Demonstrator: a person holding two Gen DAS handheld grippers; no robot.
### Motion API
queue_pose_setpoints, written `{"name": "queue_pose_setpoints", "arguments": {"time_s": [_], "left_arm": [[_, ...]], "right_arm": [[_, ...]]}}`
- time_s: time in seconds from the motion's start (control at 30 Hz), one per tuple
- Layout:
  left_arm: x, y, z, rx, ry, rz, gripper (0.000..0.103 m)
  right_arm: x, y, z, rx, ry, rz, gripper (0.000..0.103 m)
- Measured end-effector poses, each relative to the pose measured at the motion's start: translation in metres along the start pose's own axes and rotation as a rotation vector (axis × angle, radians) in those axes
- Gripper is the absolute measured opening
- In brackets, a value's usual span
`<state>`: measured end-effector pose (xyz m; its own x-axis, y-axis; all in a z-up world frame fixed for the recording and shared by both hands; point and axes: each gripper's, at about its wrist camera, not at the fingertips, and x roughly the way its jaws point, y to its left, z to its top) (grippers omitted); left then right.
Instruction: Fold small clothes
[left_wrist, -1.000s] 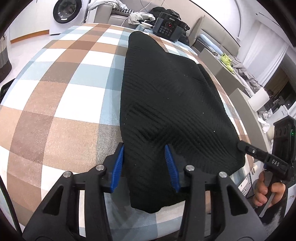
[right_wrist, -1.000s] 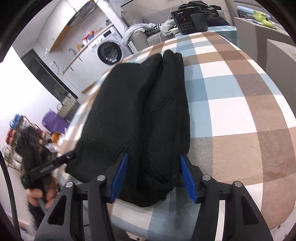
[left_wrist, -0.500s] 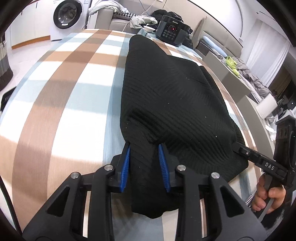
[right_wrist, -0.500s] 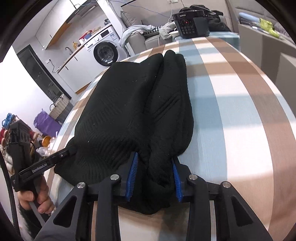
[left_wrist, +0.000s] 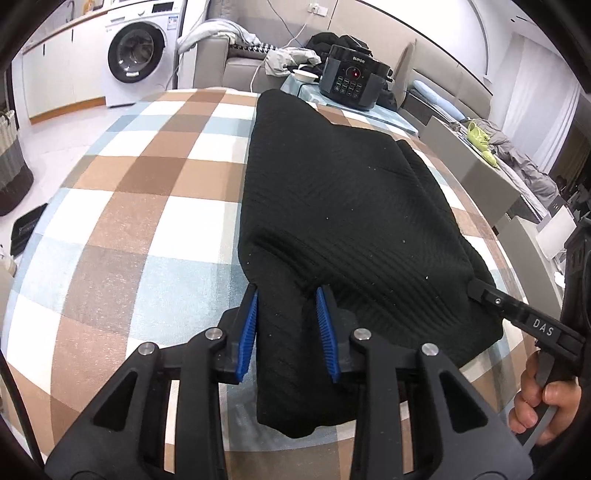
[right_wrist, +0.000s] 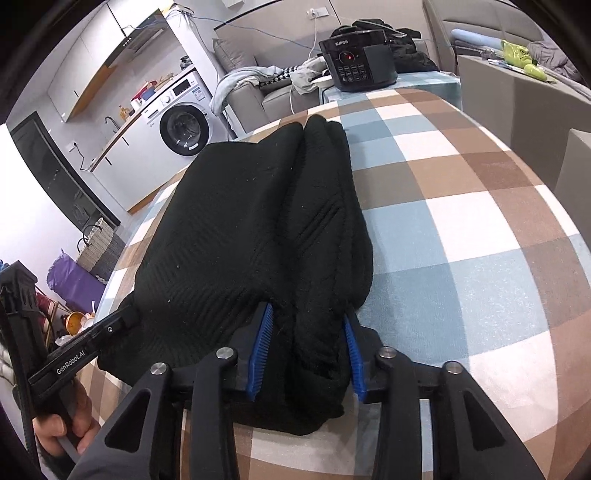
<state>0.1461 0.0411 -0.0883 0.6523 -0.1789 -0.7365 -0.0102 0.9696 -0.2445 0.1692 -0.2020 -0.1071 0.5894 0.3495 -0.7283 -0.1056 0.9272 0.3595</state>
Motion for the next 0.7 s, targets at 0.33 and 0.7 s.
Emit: {"name": "queue_pose_setpoints", "arguments": {"time_s": [0.33, 0.7], "left_arm": [[-0.061, -0.007, -0.012, 0.041, -0.17, 0.05, 0.068], [-0.108, -0.019, -0.04, 0.092, -0.301, 0.061, 0.102]], "right_arm": [[-0.058, 0.013, -0.003, -0.19, -0.172, 0.0, 0.097], [-0.086, 0.015, -0.024, -0.278, -0.272, 0.066, 0.103]]}}
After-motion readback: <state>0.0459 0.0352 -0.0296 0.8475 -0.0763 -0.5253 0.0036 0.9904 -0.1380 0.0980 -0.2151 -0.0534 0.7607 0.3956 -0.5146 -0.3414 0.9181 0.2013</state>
